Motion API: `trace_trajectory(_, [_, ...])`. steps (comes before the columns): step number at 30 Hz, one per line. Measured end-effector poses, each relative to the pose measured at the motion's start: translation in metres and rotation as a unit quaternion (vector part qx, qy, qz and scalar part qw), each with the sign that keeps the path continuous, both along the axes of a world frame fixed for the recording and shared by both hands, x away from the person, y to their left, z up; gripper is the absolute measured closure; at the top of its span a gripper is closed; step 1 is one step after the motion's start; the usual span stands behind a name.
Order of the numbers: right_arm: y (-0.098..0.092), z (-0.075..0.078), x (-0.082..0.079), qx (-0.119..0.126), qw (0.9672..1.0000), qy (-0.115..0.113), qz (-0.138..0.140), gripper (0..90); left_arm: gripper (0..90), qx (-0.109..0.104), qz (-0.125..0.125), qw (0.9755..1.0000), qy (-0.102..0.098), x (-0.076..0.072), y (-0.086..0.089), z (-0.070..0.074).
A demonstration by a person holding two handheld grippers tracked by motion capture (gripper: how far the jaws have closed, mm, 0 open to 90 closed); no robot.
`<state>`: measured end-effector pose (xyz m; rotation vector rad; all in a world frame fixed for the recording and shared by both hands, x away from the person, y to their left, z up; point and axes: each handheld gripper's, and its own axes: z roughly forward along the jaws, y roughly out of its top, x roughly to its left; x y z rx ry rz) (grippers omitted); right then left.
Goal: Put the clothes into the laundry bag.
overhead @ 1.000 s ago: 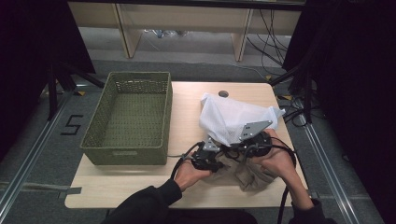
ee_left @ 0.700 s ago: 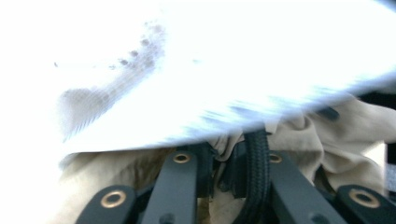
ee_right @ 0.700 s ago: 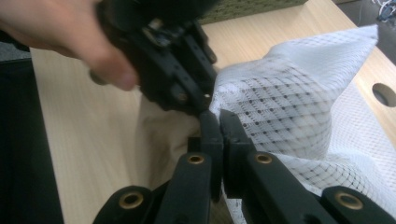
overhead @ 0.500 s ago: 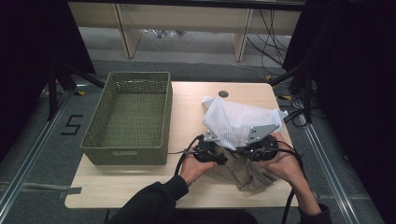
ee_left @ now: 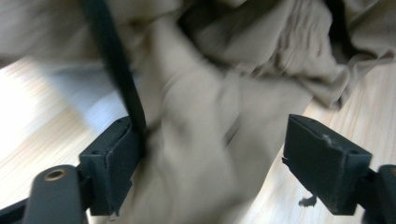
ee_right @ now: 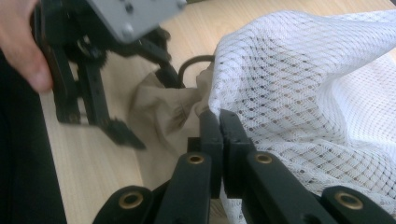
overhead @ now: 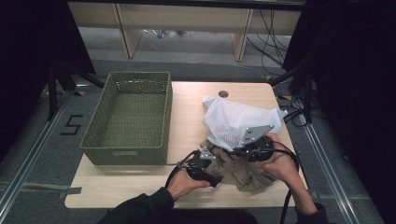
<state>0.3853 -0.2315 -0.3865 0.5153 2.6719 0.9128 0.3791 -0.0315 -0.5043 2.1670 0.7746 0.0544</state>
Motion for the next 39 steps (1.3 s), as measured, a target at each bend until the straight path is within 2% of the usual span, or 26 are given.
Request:
trace_trajectory(2, [-0.001, -0.001, -0.001, 0.002, 0.9998, 0.008, -0.019, 90.0, 20.5, 0.010, -0.010, 0.9999, -0.005, -0.001, -0.011, 0.001])
trace_trajectory(5, [-0.002, -0.002, 0.001, 0.002, 1.0000, 0.008, -0.002, 90.0, 21.8, -0.005, 0.001, 1.0000, 0.004, 0.000, -0.023, -0.002])
trace_trajectory(6, [-0.002, -0.002, 0.001, 0.002, 1.0000, 0.007, 0.000, 90.0, 25.1, 0.004, 0.003, 1.0000, -0.005, 0.002, -0.024, -0.002])
trace_trajectory(7, [-0.002, -0.002, 0.001, 0.001, 1.0000, 0.006, -0.002, 90.0, 38.7, -0.012, 0.028, 0.9995, -0.008, 0.001, -0.028, -0.004])
trace_trajectory(8, [-0.002, -0.002, 0.000, 0.001, 1.0000, 0.005, -0.003, 90.0, 51.5, -0.007, 0.019, 0.9997, -0.014, 0.005, -0.027, -0.003])
trace_trajectory(9, [-0.002, -0.002, 0.000, 0.001, 1.0000, 0.005, -0.003, 90.0, 51.5, -0.027, 0.027, 0.9992, -0.013, 0.007, -0.027, -0.004])
trace_trajectory(10, [-0.002, -0.001, 0.000, 0.001, 1.0000, 0.006, -0.003, 90.0, 69.6, -0.043, 0.033, 0.9985, -0.008, 0.010, -0.026, -0.004])
trace_trajectory(11, [-0.002, -0.001, 0.000, 0.001, 1.0000, 0.006, -0.003, 90.0, 69.6, -0.062, 0.046, 0.9970, -0.008, 0.012, -0.027, -0.004])
trace_trajectory(12, [-0.002, 0.000, -0.001, 0.001, 1.0000, 0.002, -0.009, 90.0, 76.7, -0.076, 0.059, 0.9954, -0.003, 0.013, -0.027, -0.002])
trace_trajectory(13, [-0.002, 0.001, -0.002, -0.003, 0.9999, 0.001, -0.014, 90.0, 80.2, -0.072, 0.058, 0.9956, -0.012, 0.015, -0.025, 0.001])
trace_trajectory(15, [-0.002, 0.004, -0.003, 0.004, 1.0000, 0.001, 0.003, 90.0, 82.6, -0.084, 0.064, 0.9942, -0.022, 0.016, -0.023, 0.010])
trace_trajectory(18, [-0.003, 0.010, -0.004, 0.013, 0.9999, -0.010, 0.003, 90.0, 83.4, -0.126, 0.074, 0.9881, -0.047, 0.018, -0.027, 0.035])
trace_trajectory(19, [-0.003, 0.012, -0.007, 0.018, 0.9998, -0.008, -0.007, 90.0, 83.5, -0.132, 0.074, 0.9873, -0.050, 0.021, -0.028, 0.042])
trace_trajectory(21, [-0.007, 0.015, -0.008, 0.016, 0.9998, -0.013, 0.003, 90.0, 83.1, -0.139, 0.083, 0.9855, -0.050, 0.026, -0.030, 0.047])
trace_trajectory(23, [-0.009, 0.015, -0.009, 0.016, 0.9998, -0.013, 0.001, 90.0, 80.8, -0.131, 0.090, 0.9861, -0.049, 0.032, -0.030, 0.039])
trace_trajectory(24, [-0.009, 0.013, -0.011, 0.017, 0.9998, -0.001, -0.007, 90.0, 79.0, -0.132, 0.094, 0.9859, -0.041, 0.035, -0.029, 0.032])
trace_trajectory(26, [-0.010, 0.008, -0.010, 0.011, 0.9999, 0.005, -0.005, 90.0, 74.6, -0.130, 0.092, 0.9870, -0.019, 0.040, -0.026, 0.020])
trace_trajectory(27, [-0.010, 0.005, -0.009, 0.009, 0.9999, 0.005, 0.002, 90.0, 70.0, -0.122, 0.092, 0.9882, -0.018, 0.041, -0.023, 0.014])
trace_trajectory(28, [-0.009, 0.001, -0.009, 0.006, 0.9998, 0.016, -0.007, 90.0, 59.8, -0.105, 0.089, 0.9906, 0.000, 0.040, -0.016, 0.008])
trace_trajectory(29, [-0.009, 0.001, -0.009, 0.006, 0.9998, 0.016, -0.007, 90.0, 53.6, -0.105, 0.089, 0.9906, 0.000, 0.040, -0.016, 0.008])
trace_trajectory(30, [-0.009, -0.001, -0.008, 0.004, 0.9999, 0.013, -0.002, 90.0, 53.6, -0.095, 0.087, 0.9917, 0.007, 0.038, -0.012, 0.007])
trace_trajectory(31, [-0.009, -0.002, -0.009, 0.005, 0.9998, 0.017, -0.005, 90.0, 47.2, -0.079, 0.082, 0.9935, 0.003, 0.036, -0.008, 0.007])
trace_trajectory(32, [-0.009, -0.003, -0.007, 0.003, 0.9999, 0.016, 0.001, 90.0, 32.6, -0.069, 0.078, 0.9946, 0.001, 0.033, -0.005, 0.008])
trace_trajectory(33, [-0.008, -0.004, -0.006, 0.002, 0.9999, 0.016, 0.001, 90.0, 28.6, -0.044, 0.069, 0.9966, -0.006, 0.030, 0.000, 0.011])
trace_trajectory(34, [-0.008, -0.004, -0.006, 0.002, 0.9999, 0.016, 0.001, 90.0, 28.6, -0.050, 0.069, 0.9964, -0.003, 0.024, 0.003, 0.012])
trace_trajectory(39, [-0.009, -0.003, -0.005, 0.004, 0.9999, 0.016, 0.000, 90.0, 17.7, -0.024, 0.048, 0.9984, -0.020, -0.005, 0.011, 0.018])
